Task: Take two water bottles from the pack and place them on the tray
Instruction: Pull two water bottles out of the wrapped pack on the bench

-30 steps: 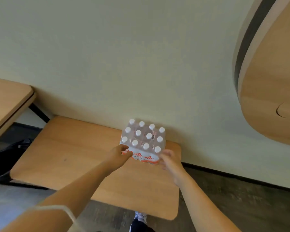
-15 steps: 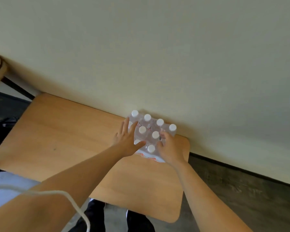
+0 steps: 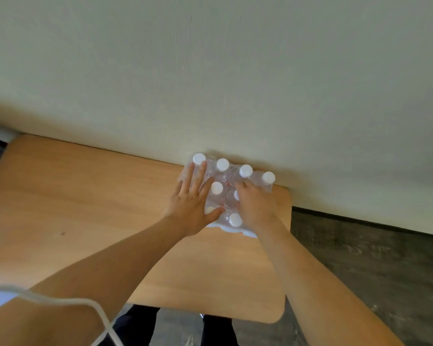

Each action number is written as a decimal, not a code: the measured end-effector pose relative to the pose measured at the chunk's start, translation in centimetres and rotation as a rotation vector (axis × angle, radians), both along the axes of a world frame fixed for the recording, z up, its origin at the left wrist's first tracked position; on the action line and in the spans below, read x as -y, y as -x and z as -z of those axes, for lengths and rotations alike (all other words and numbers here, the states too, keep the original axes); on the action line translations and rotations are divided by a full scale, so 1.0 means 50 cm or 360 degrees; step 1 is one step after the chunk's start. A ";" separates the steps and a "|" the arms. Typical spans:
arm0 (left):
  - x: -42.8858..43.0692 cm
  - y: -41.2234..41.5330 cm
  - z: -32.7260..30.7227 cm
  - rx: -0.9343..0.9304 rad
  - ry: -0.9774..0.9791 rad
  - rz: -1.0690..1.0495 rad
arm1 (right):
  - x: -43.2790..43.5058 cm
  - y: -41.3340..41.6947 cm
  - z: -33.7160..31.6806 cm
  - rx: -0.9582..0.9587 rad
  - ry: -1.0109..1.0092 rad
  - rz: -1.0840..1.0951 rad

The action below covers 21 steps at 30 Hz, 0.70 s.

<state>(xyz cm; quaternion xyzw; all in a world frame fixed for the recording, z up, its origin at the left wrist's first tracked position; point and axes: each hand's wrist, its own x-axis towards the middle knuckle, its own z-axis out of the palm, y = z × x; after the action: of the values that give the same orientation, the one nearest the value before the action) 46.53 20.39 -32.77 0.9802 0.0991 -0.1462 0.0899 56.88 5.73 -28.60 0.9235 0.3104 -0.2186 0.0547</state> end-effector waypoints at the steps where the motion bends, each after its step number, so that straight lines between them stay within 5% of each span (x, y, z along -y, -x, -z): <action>1: 0.000 0.000 0.000 0.0001 -0.0004 -0.0002 | -0.001 0.000 0.004 0.0037 0.0012 -0.0025; 11: -0.010 0.001 -0.002 0.0001 0.0077 0.0067 | 0.006 0.018 -0.011 0.0243 -0.0124 -0.0081; 17: -0.010 0.001 -0.007 -0.0002 0.0142 0.0057 | 0.026 0.030 -0.102 0.0467 -0.0487 -0.0193; 21: -0.007 0.010 -0.020 0.0057 0.0460 -0.0121 | 0.027 0.034 -0.162 0.0285 -0.0758 -0.0058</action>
<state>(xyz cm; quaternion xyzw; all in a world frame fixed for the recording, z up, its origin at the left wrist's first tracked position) 46.04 20.73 -31.79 0.9550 0.1126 -0.1380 0.2372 55.16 4.38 -20.49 0.9203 0.3636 -0.0557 -0.1332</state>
